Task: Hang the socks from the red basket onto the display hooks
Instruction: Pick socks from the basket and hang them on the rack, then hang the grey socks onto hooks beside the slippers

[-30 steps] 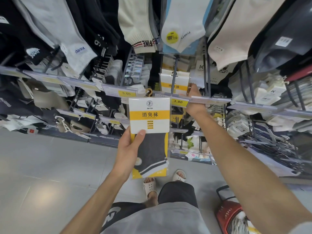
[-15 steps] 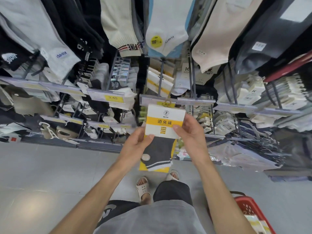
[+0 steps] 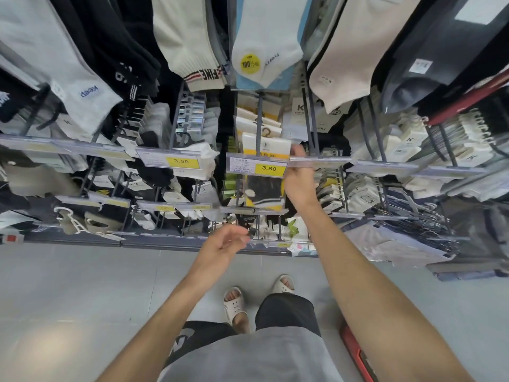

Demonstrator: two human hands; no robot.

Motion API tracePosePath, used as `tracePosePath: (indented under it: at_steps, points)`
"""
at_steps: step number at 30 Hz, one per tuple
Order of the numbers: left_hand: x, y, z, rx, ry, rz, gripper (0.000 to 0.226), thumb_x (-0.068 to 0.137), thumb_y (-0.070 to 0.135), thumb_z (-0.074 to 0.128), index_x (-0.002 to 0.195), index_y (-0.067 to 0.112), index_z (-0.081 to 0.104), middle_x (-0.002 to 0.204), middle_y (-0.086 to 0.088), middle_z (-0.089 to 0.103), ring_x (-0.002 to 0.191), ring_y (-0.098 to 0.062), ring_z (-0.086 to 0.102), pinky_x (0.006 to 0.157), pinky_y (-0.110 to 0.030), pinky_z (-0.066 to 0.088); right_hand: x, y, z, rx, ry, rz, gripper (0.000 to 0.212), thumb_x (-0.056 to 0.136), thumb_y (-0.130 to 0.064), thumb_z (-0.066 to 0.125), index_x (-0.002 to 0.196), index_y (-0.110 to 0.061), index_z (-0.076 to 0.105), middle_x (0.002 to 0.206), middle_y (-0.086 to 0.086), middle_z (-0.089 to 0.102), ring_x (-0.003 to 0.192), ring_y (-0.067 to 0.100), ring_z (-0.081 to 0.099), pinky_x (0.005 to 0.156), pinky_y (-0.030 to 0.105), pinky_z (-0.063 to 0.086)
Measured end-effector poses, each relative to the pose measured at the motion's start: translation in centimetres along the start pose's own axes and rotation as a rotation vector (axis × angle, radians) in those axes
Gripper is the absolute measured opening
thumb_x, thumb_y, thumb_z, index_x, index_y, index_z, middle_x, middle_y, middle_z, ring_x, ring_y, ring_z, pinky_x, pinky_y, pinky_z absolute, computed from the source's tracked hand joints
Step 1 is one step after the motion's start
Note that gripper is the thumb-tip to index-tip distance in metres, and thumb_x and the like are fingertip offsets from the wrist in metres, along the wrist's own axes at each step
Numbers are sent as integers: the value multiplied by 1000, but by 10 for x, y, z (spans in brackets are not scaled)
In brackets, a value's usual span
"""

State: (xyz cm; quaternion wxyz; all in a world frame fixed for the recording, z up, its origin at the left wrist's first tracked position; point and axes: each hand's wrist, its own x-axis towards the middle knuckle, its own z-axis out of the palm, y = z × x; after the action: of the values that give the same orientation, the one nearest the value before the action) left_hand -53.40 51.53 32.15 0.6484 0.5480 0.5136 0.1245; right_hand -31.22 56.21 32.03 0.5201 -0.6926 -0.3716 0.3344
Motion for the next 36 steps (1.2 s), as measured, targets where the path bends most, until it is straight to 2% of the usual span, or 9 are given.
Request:
tracePosePath:
  at_steps: [5, 10, 12, 14, 16, 19, 24, 31, 36]
  points:
    - [-5, -12, -3, -9, -40, -27, 17, 98, 9, 57, 104, 22, 66, 105, 5, 73, 101, -9, 68, 95, -29, 48, 17, -2, 8, -101, -32, -150, 17, 98, 12, 40, 102, -4, 46, 78, 4, 48, 63, -1, 53, 60, 19, 41]
    - [-5, -24, -1, -4, -53, -69, 17, 97, 9, 59, 99, 24, 66, 109, -4, 72, 106, -19, 67, 92, -29, 46, 25, -3, 11, -165, -3, -121, 15, 87, -11, 50, 77, -21, 47, 58, -17, 44, 55, 0, 38, 56, 26, 27]
    - [-3, -26, 4, 8, -67, -82, 15, 98, 12, 59, 99, 25, 66, 111, -5, 71, 101, -17, 69, 92, -29, 47, 20, -2, 7, -268, -54, -47, 12, 88, -8, 52, 97, -12, 57, 81, -7, 55, 73, 10, 48, 68, 30, 36]
    - [0, -28, 12, 28, -90, -89, 15, 99, 14, 58, 99, 26, 66, 111, -4, 71, 100, -15, 70, 92, -30, 48, 15, 11, 2, -400, -47, 24, 33, 91, -1, 54, 124, 1, 58, 112, 12, 61, 103, 27, 58, 91, 35, 45]
    - [4, -30, 24, 64, -113, -92, 17, 99, 12, 57, 99, 27, 66, 110, -5, 72, 101, -17, 68, 92, -31, 47, -4, 25, -4, -423, 0, 85, 35, 95, -6, 56, 130, -2, 56, 127, 12, 61, 118, 26, 58, 104, 37, 45]
    - [10, -35, 51, 146, -177, -93, 19, 100, 15, 55, 97, 30, 64, 106, -1, 73, 98, -14, 69, 87, -26, 48, -59, 64, -26, -349, 40, 153, 35, 97, -8, 57, 132, -8, 54, 132, 6, 57, 116, 16, 58, 106, 30, 44]
    - [17, -54, 127, 359, -305, -113, 18, 101, 20, 56, 94, 34, 64, 100, 7, 74, 89, -2, 70, 79, -26, 45, -216, 152, -89, -369, 42, 433, 33, 96, -8, 57, 129, -6, 58, 125, 15, 59, 119, 28, 57, 97, 37, 47]
    - [-10, -86, 291, 802, -594, -84, 7, 99, 27, 60, 100, 33, 63, 111, 4, 70, 104, -17, 67, 93, -41, 52, -428, 253, -221, -280, 243, 896, 21, 95, -14, 53, 112, -16, 65, 114, 0, 62, 110, 25, 60, 90, 28, 45]
    - [-42, -137, 442, 979, -730, -91, 7, 98, 22, 60, 101, 25, 66, 107, 4, 69, 104, -18, 66, 90, -31, 47, -512, 321, -310, -191, 347, 1028, 21, 92, -18, 56, 110, -21, 66, 102, -7, 67, 100, 20, 64, 77, 9, 38]
